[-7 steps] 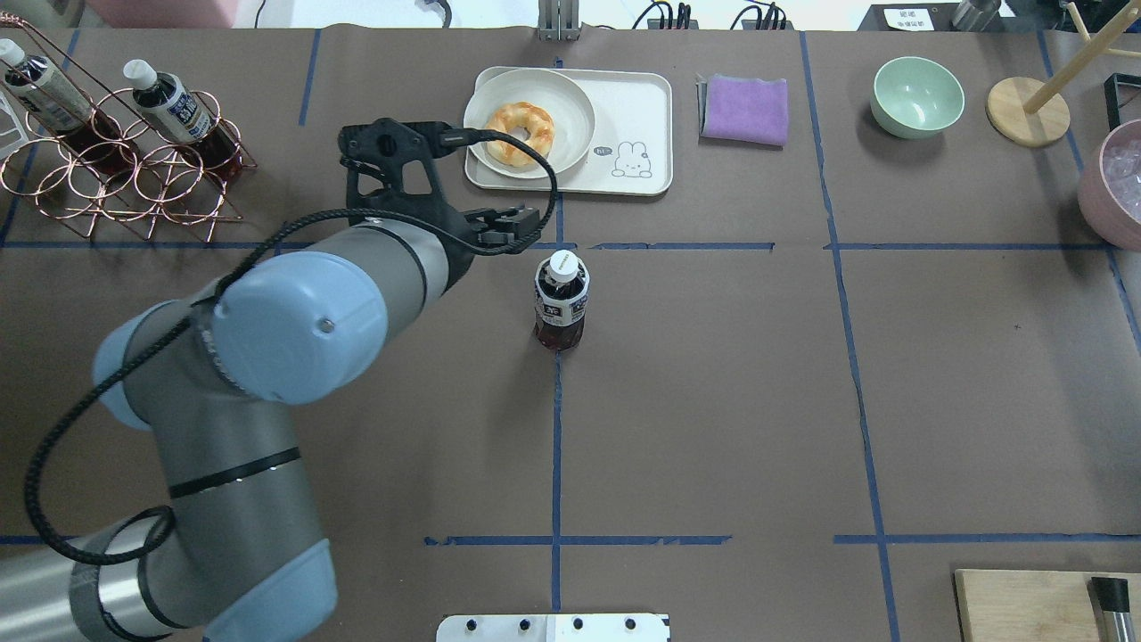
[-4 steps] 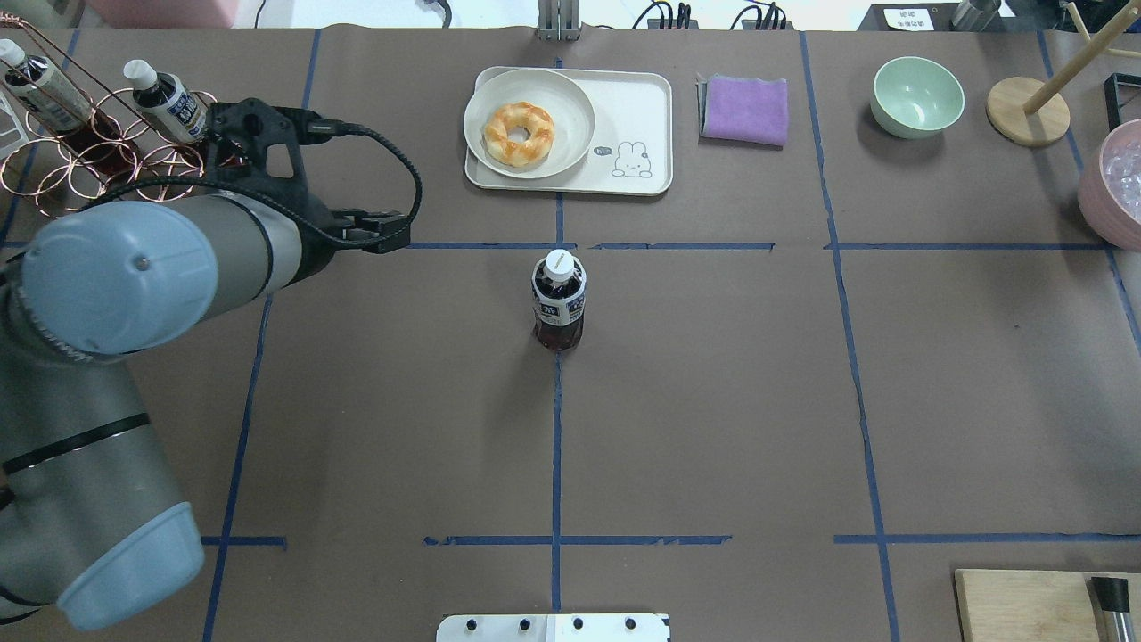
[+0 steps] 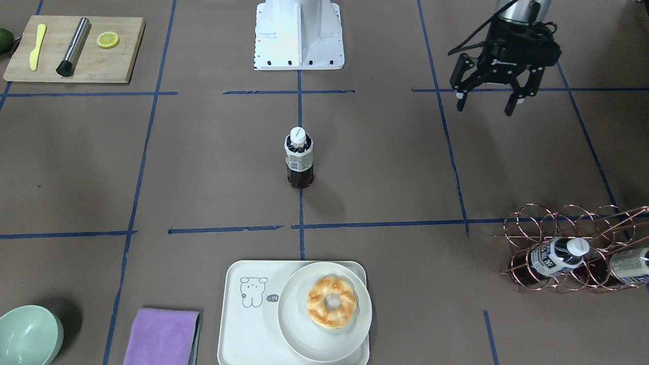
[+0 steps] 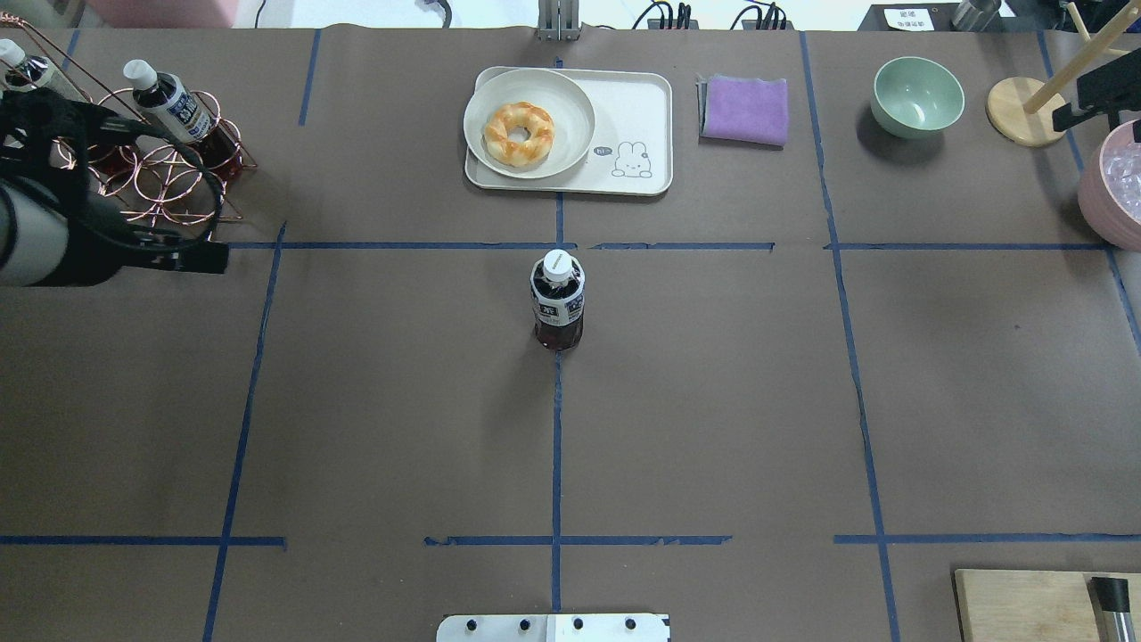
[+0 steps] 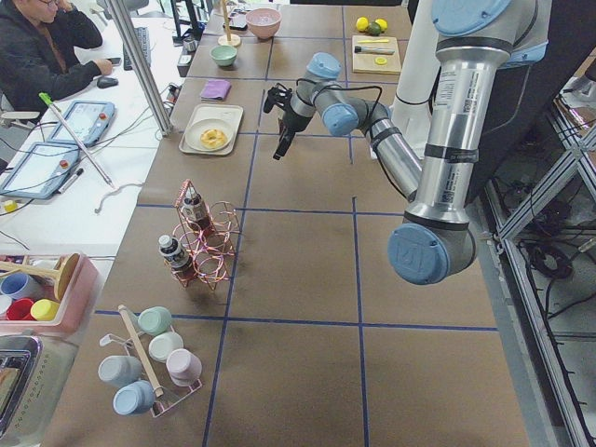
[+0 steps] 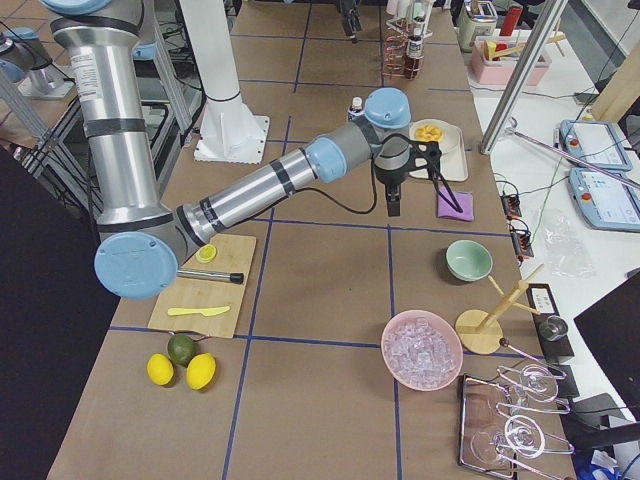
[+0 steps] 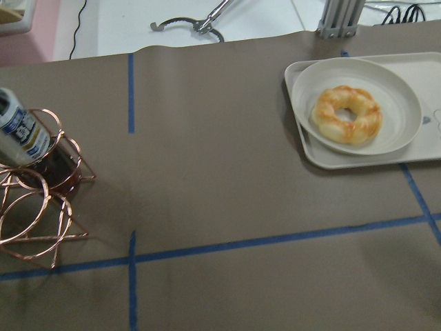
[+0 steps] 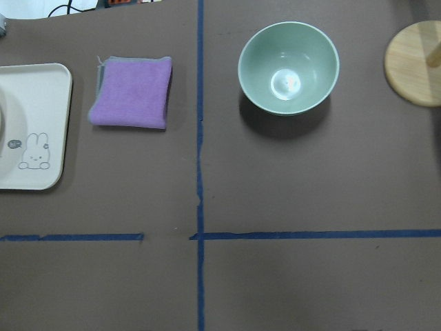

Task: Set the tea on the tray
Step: 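Open the left gripper and withdraw it toward the rack while the right arm starts moving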

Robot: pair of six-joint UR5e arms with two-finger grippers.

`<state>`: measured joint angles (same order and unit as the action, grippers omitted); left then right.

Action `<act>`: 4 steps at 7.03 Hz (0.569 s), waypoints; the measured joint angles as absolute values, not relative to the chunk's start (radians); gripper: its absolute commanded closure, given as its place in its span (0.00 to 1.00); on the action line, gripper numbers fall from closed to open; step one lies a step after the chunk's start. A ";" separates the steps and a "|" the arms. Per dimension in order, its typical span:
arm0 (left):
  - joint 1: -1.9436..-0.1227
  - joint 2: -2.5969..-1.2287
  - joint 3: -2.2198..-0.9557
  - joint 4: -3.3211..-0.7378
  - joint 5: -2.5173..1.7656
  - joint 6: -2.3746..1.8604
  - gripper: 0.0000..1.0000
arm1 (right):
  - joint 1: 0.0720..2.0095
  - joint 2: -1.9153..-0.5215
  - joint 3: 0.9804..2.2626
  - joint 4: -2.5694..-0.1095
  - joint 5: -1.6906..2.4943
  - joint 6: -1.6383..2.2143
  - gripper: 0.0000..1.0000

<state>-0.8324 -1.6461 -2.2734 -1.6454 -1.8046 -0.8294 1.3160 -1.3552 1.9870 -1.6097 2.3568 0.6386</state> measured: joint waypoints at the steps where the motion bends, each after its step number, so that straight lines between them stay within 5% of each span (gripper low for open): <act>1: -0.906 -1.580 -2.273 -1.642 -1.872 -0.724 0.00 | 1.259 -1.275 2.020 -1.707 2.331 0.703 0.00; 4: -1.134 -1.492 -2.149 -1.633 -2.078 -0.421 0.00 | 1.059 -1.075 2.066 -1.841 2.233 0.905 0.00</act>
